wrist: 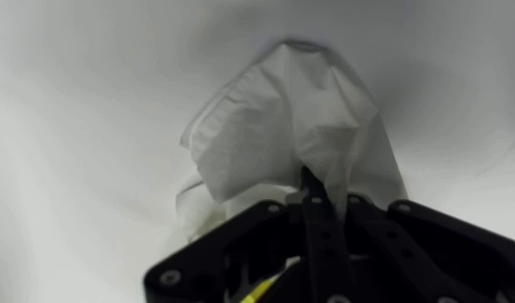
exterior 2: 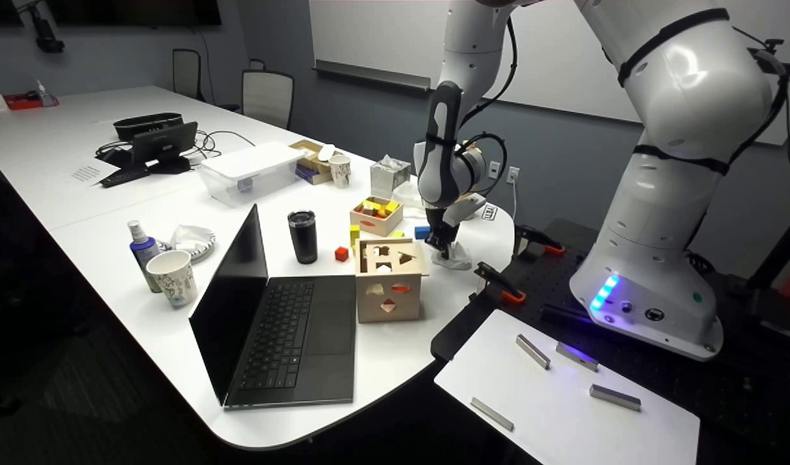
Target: Use the napkin to wipe the table
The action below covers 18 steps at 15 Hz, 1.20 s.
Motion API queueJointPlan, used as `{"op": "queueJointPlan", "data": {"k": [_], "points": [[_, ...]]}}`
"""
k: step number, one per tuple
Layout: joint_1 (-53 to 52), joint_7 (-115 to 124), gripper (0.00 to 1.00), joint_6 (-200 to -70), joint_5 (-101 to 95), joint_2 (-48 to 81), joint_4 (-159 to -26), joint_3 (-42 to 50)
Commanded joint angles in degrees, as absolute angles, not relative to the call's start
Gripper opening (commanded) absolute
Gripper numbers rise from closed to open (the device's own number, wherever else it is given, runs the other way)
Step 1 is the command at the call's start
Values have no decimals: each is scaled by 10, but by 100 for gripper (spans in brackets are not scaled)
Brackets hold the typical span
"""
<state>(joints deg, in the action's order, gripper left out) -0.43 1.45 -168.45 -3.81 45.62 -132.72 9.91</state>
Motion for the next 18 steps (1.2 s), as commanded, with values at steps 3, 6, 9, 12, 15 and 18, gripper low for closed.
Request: {"op": "queueJointPlan", "data": {"k": [3,6,9,12,15,18], "points": [[46,-29,1,-1723,-37,484,-1297,41],[123,-90,1,-1708,-35,486,-1288,-30],[202,-159,1,-1658,-32,502,-1271,-99],[229,-202,1,-1585,-25,515,-1253,-116],[192,-182,1,-1511,-22,510,-1240,-82],[123,-114,1,-1465,-31,506,-1232,-26]]}}
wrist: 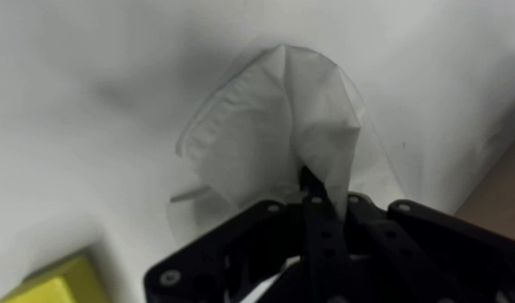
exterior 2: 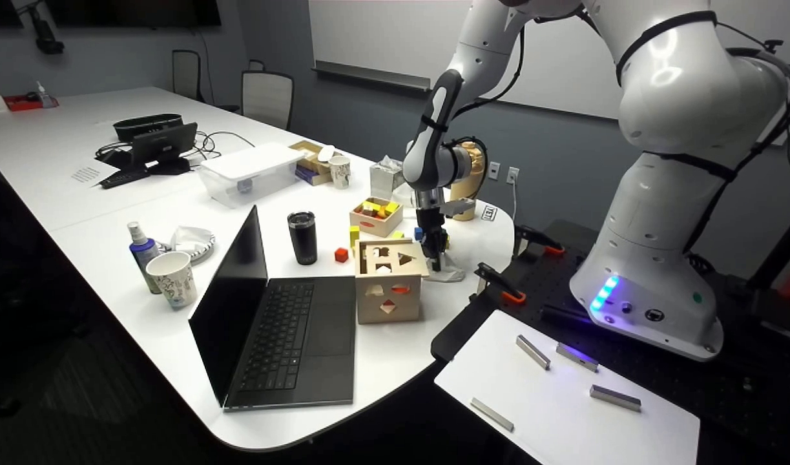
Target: Use the napkin to wipe the table
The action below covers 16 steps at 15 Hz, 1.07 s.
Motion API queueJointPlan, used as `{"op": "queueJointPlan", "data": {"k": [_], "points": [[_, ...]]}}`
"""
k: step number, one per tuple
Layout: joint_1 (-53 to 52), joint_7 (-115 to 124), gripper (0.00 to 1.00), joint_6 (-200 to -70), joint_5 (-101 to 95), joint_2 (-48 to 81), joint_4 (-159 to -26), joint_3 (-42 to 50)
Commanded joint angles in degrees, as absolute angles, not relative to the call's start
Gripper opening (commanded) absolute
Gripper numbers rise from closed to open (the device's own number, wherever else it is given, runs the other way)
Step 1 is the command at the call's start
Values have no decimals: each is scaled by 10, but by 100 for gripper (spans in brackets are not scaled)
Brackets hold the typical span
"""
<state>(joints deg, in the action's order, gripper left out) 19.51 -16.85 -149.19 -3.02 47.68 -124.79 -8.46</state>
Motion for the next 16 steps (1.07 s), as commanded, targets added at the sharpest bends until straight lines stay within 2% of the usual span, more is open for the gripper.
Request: {"op": "queueJointPlan", "data": {"k": [1,9,16], "points": [[95,-81,1,-1465,-36,505,-1231,-4],[-28,66,1,-1534,-52,507,-1247,86],[-50,89,1,-1630,-61,504,-1264,114]]}}
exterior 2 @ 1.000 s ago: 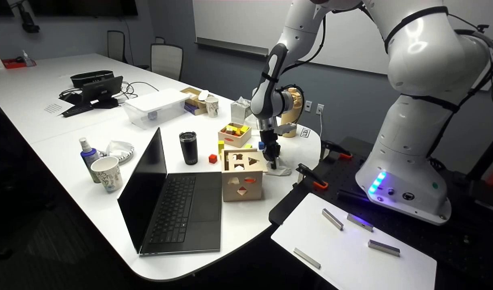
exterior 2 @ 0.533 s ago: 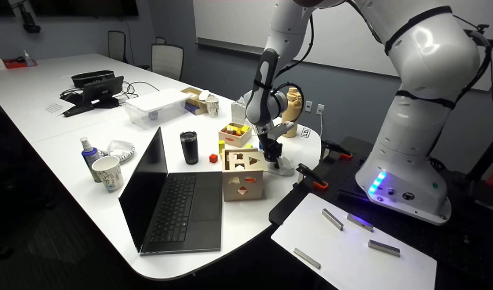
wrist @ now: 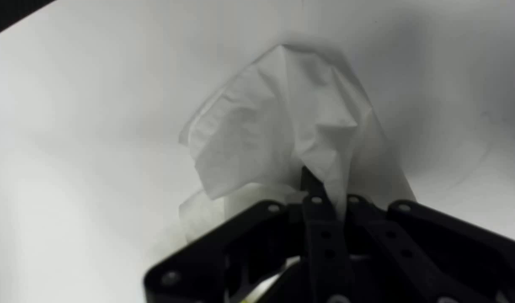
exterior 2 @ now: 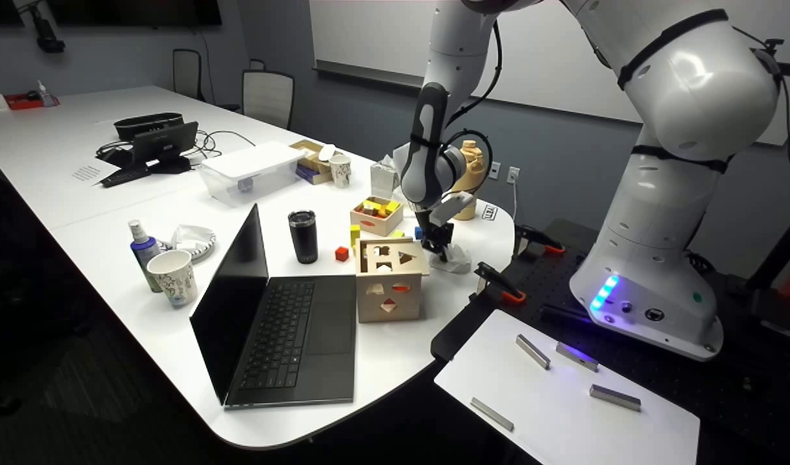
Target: Use the napkin to wipe the table
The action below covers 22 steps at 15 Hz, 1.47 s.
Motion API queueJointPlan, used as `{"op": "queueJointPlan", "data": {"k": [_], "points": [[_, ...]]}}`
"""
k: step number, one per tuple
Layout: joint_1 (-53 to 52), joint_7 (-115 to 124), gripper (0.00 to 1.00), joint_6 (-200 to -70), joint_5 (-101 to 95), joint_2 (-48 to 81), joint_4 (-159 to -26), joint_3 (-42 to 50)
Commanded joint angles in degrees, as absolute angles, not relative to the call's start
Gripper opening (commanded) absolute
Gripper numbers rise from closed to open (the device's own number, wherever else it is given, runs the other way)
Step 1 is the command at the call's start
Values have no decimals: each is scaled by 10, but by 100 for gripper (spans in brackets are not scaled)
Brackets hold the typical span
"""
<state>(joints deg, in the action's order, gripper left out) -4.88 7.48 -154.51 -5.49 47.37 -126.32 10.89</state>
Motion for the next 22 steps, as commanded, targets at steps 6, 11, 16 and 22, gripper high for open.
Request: {"op": "queueJointPlan", "data": {"k": [6,11,16,22], "points": [[31,2,1,-1732,-46,495,-1277,47],[188,-129,1,-1739,-52,496,-1273,-89],[226,-178,1,-1643,-48,497,-1258,-116],[69,-66,1,-1541,-60,484,-1215,15]]}}
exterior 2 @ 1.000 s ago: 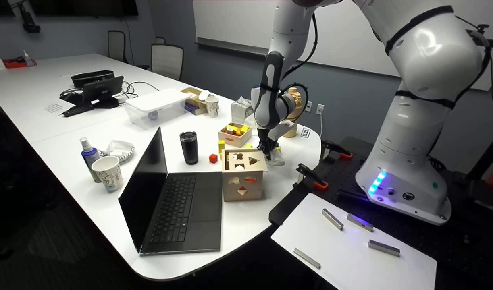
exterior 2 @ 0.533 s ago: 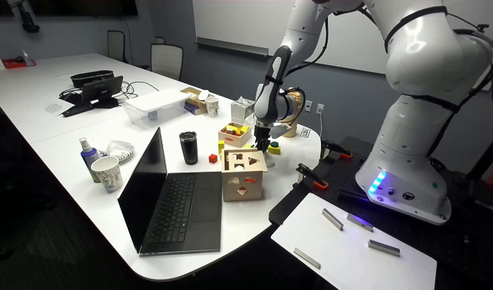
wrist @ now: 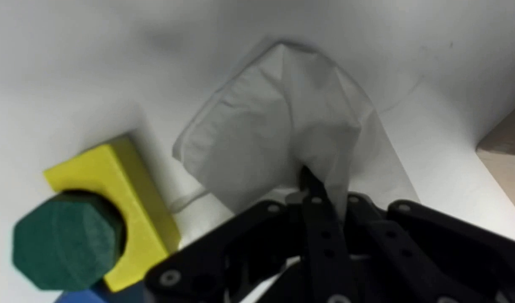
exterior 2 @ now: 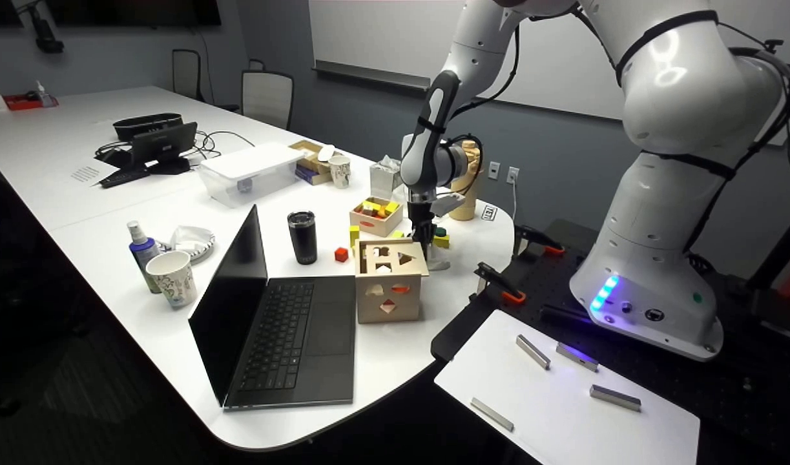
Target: Use the napkin to wipe the table
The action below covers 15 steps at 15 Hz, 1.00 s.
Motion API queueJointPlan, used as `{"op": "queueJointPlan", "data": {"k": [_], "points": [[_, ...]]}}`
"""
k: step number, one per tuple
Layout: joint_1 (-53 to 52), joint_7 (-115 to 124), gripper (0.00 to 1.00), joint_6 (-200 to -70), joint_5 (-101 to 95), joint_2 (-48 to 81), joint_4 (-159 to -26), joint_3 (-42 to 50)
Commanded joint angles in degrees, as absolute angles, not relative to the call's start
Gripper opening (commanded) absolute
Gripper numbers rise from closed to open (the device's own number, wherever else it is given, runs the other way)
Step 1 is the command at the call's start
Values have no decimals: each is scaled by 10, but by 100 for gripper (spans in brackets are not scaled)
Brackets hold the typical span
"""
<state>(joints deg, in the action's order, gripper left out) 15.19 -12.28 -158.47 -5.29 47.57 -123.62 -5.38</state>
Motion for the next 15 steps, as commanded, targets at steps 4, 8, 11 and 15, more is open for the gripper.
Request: {"op": "queueJointPlan", "data": {"k": [4,8,11,15], "points": [[25,-67,1,-1516,-80,489,-1185,45],[62,-139,1,-1503,-77,461,-1163,21],[60,-139,1,-1489,-84,447,-1123,45],[34,-103,1,-1472,-121,442,-1063,86]]}}
